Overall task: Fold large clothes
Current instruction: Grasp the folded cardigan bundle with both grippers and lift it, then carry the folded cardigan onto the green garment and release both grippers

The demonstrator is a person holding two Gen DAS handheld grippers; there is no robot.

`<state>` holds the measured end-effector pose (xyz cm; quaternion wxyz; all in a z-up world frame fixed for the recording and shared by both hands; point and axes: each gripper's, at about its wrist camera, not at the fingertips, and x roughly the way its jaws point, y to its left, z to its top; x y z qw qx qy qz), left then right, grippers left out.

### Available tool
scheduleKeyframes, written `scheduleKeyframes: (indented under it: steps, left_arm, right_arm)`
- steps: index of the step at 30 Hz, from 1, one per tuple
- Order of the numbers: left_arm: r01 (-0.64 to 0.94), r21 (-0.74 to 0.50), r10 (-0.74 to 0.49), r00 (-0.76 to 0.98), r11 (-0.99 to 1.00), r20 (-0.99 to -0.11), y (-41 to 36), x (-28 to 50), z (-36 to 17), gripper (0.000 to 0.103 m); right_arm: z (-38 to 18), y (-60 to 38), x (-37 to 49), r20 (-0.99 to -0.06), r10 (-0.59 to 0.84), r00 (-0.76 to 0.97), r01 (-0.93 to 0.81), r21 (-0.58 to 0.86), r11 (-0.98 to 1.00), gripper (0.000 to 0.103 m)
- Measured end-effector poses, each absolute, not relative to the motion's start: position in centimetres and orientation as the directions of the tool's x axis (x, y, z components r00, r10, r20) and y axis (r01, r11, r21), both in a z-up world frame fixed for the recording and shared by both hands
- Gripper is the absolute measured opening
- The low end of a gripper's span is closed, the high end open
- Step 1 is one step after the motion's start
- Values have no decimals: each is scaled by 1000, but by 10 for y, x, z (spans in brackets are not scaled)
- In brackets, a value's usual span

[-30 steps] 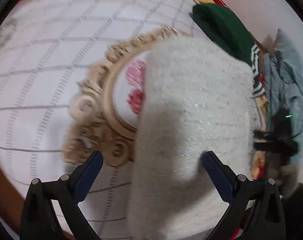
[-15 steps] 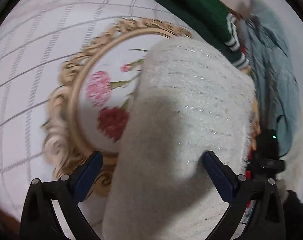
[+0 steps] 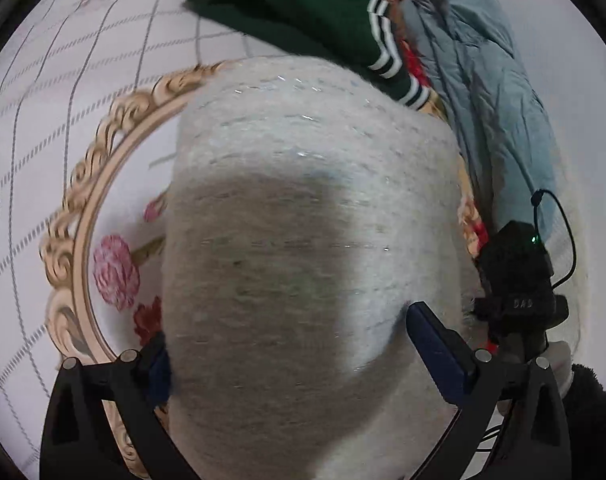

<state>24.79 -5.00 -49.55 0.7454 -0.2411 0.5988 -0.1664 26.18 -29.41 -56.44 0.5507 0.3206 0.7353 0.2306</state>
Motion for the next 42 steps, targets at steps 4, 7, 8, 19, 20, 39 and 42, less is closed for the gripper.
scheduleKeyframes:
  steps: [4,7,8,19,20,39,42]
  left_arm:
    - [14,-547,-535,230,837,-813,-46,263,-471,102]
    - [30,-546,-536,244,837,-808,-40,286,-446,102]
    - [36,-546,-536,248,837,-807,-38,295,-438,102]
    - [137,-471,-488,328,872,-809,-38,459,-356,102]
    - [147,-459,-481,334,876,-811,-41,484,-353,102]
    - [110,-340,-357,233,934,-905,-36,626,-466,102]
    - [87,-225,-241,317,970,-917,-33,615,-440,102]
  right_arm:
    - [-534,-282,274,-665,739,-109,224,708,670,39]
    - [-505,-289,295,-656,753,-63,224,725,651,39]
    - [-498,-293,301,-653,755,-54,223,729,647,39]
    - [-420,-286,475,-603,791,105,196,792,578,39]
    - [-417,-286,495,-602,791,112,189,794,577,39]
    - [-509,-293,729,-821,571,19,204,562,801,58]
    - [-483,-291,699,-935,346,83,116,354,928,78]
